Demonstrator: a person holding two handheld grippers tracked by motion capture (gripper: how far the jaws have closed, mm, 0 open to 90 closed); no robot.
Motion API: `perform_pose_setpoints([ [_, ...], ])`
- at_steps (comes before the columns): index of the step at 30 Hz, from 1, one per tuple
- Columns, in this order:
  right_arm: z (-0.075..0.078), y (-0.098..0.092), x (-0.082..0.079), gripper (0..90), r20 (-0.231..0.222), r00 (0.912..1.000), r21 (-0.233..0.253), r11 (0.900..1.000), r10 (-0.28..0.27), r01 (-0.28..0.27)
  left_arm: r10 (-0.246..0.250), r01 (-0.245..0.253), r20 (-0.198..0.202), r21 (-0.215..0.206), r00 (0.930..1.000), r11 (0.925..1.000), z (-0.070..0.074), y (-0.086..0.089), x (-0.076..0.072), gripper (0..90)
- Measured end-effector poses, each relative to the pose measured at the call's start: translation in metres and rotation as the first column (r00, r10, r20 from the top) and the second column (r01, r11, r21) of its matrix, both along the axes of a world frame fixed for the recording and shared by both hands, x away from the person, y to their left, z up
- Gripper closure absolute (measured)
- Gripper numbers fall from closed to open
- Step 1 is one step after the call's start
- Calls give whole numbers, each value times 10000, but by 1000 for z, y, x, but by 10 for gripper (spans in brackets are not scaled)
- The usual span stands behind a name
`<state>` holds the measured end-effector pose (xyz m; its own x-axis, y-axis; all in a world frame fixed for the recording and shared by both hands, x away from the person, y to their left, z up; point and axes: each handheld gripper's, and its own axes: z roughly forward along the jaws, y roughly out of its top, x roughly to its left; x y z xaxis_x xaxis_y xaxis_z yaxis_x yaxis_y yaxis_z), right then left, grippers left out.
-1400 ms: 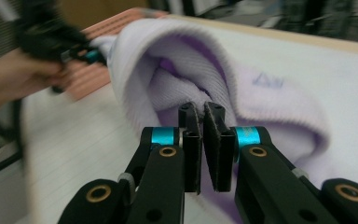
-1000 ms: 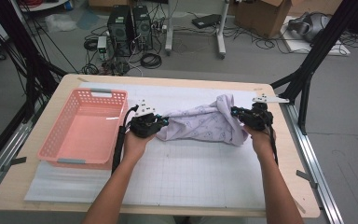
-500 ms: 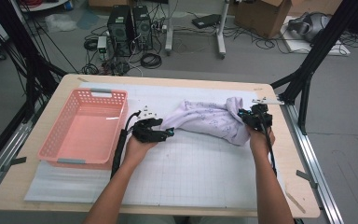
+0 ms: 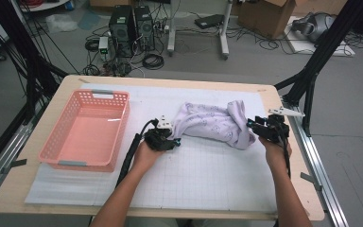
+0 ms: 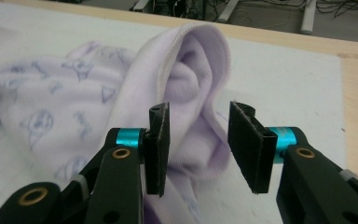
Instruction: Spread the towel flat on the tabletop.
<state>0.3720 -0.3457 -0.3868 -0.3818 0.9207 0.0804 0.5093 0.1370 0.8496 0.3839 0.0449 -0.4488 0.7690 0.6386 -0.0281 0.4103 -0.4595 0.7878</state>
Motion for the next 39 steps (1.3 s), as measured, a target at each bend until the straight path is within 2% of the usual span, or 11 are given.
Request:
perform_pose_setpoints([
  [1,-1,-3,-4,602,70,10000,58,10000,30,-30,-221,221,34,12,9998,9998,1,0,-1,772],
  [3,-4,-9,-14,622,154,9997,32,9998,189,-189,-414,415,66,-85,9991,9991,4,0,-4,828],
  [7,-13,-13,-33,628,124,9986,-238,9984,518,-515,-700,706,134,-533,9975,9961,12,3,-12,837],
  [8,-16,-14,-38,629,123,9983,-231,9982,562,-559,-773,784,157,-855,9969,9932,12,4,-16,837],
  [13,-25,-24,-61,638,212,9973,201,9973,708,-712,-1154,1195,353,-1561,9927,9805,10,12,-40,838],
  [19,-32,-32,-69,622,-59,9933,369,9927,1150,-1147,-1375,1435,451,-1839,9895,9724,14,20,-55,839],
  [24,-32,-31,-78,654,52,9907,315,9902,1360,-1361,-1476,1560,546,-2177,9875,9635,17,22,-62,840],
  [29,-46,-3,-74,666,-339,9726,-228,9727,2301,-2309,-1446,1556,632,-2370,9875,9590,20,23,-65,840],
  [31,-50,9,-68,631,-443,9716,-545,9706,2323,-2345,-1376,1499,664,-2483,9883,9570,21,24,-65,840],
  [36,-55,33,-50,611,-461,9912,-1642,9778,1242,-1301,-1200,1345,692,-2743,9904,9522,23,28,-64,841],
  [39,-58,38,-39,749,-503,9962,-1912,9783,711,-794,-1058,1229,739,-2887,9916,9495,25,31,-64,842],
])
